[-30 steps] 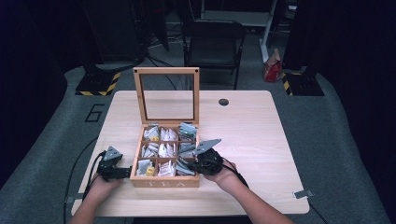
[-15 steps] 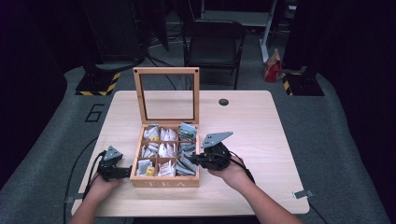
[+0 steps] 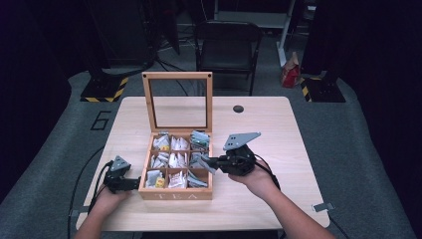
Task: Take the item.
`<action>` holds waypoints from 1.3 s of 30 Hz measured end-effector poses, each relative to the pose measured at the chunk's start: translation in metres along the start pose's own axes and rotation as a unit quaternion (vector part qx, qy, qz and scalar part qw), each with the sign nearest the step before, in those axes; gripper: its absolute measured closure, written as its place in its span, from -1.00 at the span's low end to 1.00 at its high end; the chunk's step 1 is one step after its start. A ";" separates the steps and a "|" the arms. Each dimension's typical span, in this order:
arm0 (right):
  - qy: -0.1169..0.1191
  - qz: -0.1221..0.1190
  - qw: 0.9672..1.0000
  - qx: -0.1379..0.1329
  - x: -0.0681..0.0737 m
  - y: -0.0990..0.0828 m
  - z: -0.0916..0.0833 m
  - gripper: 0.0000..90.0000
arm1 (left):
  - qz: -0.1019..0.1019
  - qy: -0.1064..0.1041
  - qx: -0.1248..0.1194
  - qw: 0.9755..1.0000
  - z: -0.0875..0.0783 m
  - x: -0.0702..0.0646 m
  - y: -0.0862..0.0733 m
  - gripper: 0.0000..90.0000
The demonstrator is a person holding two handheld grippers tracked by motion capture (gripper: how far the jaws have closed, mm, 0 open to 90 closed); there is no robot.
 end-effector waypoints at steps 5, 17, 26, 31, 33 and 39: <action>-0.004 0.003 1.000 -0.002 -0.002 0.002 -0.006 1.00 | 0.001 0.002 -0.003 1.000 0.000 0.000 0.000 -0.63; -0.030 0.017 0.999 -0.006 -0.019 -0.001 -0.024 0.99 | 0.001 0.000 0.000 1.000 0.000 0.000 0.000 -0.63; -0.067 0.033 0.997 -0.002 -0.042 -0.020 -0.039 0.99 | 0.000 0.001 -0.001 1.000 0.000 0.000 0.000 -0.63; -0.085 0.040 0.996 -0.001 -0.055 -0.029 -0.047 0.99 | 0.001 0.001 -0.001 1.000 0.000 0.000 0.000 -0.63; -0.092 0.045 0.995 0.000 -0.059 -0.033 -0.051 0.99 | 0.000 0.001 -0.001 1.000 0.000 0.000 0.000 -0.63; -0.115 0.049 0.992 0.006 -0.072 -0.044 -0.060 0.99 | 0.002 0.001 0.000 1.000 0.000 0.000 0.000 -0.62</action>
Point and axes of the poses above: each handheld gripper's, and its own axes: z roughly forward along the jaws, y roughly out of its top, x roughly to its left, the point moved 10 cm from there along z, roughly forward along the jaws
